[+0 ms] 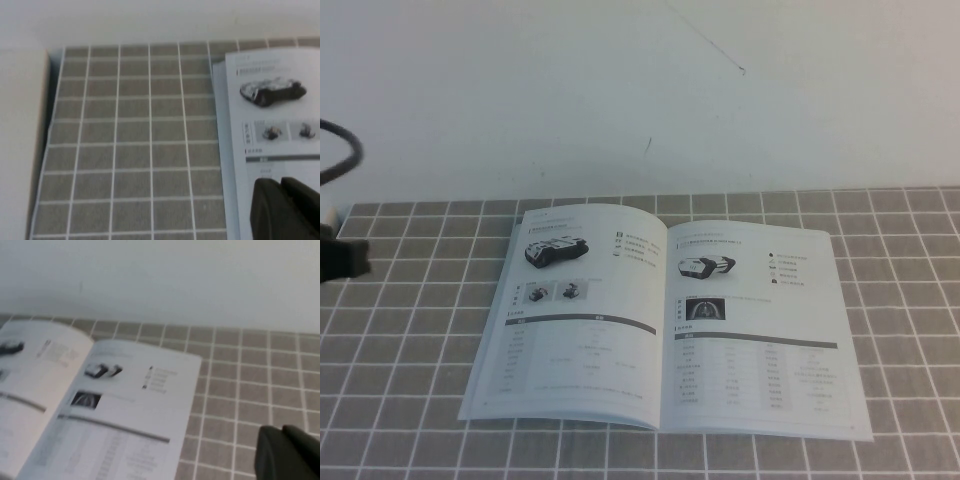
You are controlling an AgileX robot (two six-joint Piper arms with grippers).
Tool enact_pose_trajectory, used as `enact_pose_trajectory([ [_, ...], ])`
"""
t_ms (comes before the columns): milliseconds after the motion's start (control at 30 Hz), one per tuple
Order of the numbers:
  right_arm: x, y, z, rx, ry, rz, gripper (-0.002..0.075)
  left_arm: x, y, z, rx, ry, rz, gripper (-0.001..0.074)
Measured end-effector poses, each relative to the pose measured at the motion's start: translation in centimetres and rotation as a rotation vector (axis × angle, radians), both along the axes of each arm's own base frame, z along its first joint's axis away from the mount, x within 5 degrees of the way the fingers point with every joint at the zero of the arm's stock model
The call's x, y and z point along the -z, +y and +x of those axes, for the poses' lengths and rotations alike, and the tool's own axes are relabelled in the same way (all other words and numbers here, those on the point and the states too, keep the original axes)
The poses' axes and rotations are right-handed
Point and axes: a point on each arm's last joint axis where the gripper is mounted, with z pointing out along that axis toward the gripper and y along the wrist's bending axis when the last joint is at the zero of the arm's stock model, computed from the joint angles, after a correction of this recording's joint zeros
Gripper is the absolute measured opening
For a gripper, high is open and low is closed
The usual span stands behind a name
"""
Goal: Close book
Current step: 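Close the open booklet and leave it lying on the table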
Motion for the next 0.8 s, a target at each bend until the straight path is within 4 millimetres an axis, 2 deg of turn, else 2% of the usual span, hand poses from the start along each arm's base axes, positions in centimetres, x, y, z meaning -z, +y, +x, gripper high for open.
enact_pose_trajectory([
  [233, 3.7, 2.9, 3.9, -0.324, 0.268, -0.083, -0.0003, 5.8, -1.6, 4.5, 0.130, 0.289, -0.022, -0.0004],
  [367, 6.3, 3.7, 7.2, -0.410, 0.459, -0.058, -0.0003, 8.1, -2.9, 6.1, 0.248, 0.359, -0.081, -0.0004],
  [500, 8.3, 5.2, 9.9, -0.504, 0.507, -0.005, -0.0003, 10.3, -3.4, 7.7, 0.269, 0.406, -0.119, -0.0004],
  [633, 12.1, 7.5, 11.9, -0.602, 0.590, 0.008, -0.0003, 12.7, -3.2, 9.4, 0.231, 0.431, -0.125, -0.0004],
  [800, 16.3, 9.1, 13.5, -0.609, 0.658, -0.041, -0.0003, 14.4, -1.0, 12.3, 0.134, 0.483, -0.217, -0.0004],
])
